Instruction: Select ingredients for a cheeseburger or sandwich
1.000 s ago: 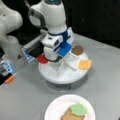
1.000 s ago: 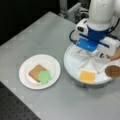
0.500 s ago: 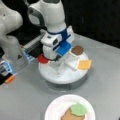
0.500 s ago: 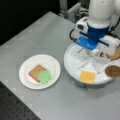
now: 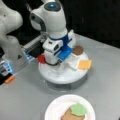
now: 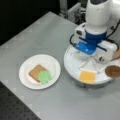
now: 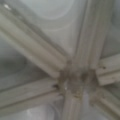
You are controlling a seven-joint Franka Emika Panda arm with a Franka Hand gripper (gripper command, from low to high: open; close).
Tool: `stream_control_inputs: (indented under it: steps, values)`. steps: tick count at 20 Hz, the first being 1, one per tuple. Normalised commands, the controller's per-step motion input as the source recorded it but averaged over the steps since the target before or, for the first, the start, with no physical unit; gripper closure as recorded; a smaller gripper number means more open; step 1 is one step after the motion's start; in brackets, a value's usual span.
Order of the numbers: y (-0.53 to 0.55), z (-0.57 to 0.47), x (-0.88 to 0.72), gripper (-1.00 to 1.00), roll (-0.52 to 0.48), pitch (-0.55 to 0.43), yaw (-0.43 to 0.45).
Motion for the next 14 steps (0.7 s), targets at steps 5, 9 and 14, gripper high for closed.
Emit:
stream_control_inputs:
  steps: [5,9,14]
  values:
    - [0.04,-0.01,0.05,-1.0,0.049,-0.027,-0.146]
    - [0.03,-0.05,0.04,-1.0,0.024,-0.041,-0.1]
    - [0.06,-0.1,0.02,-1.0,-0.017,-0.046,-0.076]
